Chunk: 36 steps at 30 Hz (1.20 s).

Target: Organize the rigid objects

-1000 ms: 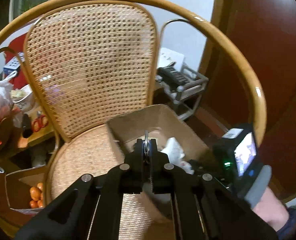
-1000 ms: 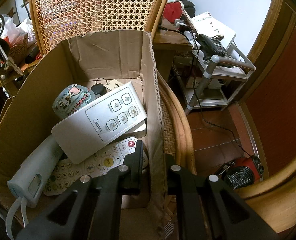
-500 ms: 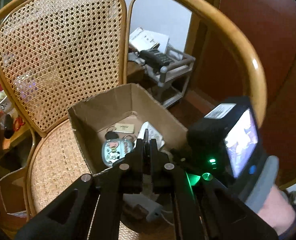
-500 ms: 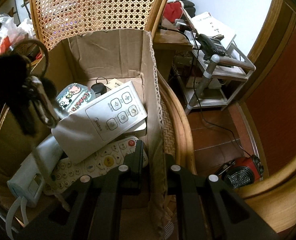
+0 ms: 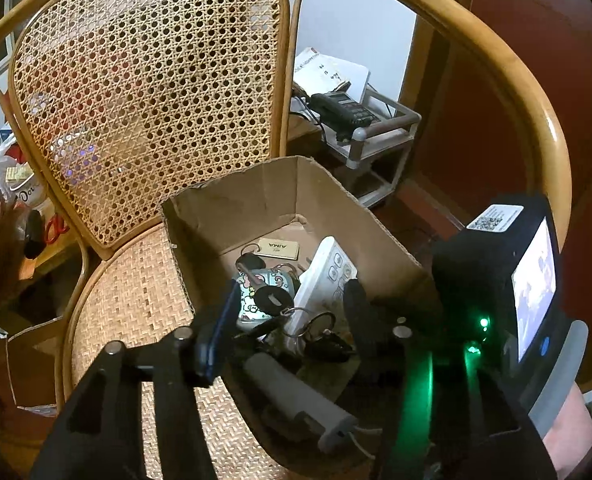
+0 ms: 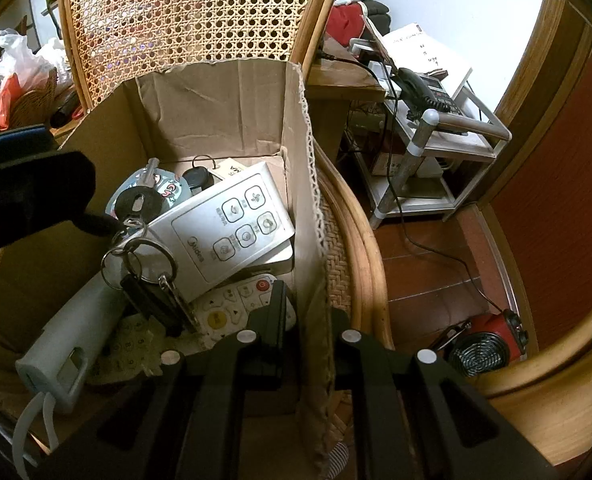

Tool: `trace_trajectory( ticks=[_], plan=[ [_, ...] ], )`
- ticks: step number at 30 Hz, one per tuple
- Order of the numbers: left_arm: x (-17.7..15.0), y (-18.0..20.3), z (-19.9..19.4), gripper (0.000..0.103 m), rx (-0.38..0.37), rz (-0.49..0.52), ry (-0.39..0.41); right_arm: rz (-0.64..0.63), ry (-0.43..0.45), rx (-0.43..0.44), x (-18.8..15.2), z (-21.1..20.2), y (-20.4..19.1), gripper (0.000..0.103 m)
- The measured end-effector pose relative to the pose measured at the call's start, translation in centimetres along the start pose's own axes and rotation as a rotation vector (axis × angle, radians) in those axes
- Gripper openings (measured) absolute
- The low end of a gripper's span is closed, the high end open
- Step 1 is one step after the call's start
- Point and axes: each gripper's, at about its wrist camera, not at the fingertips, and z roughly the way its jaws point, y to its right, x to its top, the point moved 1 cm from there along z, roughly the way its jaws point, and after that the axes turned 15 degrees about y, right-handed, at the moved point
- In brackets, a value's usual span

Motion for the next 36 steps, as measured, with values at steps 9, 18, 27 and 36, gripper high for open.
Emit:
trace_trajectory(
  ticks=[9, 18, 27, 36],
  plan=[
    [-0.2, -0.5, -0.4, 0.069, 0.028, 0.009, 0.0, 0.001, 0.007, -0.005, 0.0, -0.1, 0.0, 0.014],
    [-1.9, -4.0, -2.9, 0.092, 0.104, 0.001, 0.033, -0.001, 0.049, -0.03, 0.1, -0.6, 0.0, 0.016],
    [-6.2, -10.8, -6.4, 0.1, 0.202, -0.077, 0.057, -0.02, 0.18, -0.059, 0.5, -2.1, -1.3, 0.085],
    [-9.5, -14.0, -9.4, 0.102, 0.242, -0.156, 0.134, -0.035, 0.337, -0.086, 0.5, -4.8, -2.3, 0.097]
  ],
)
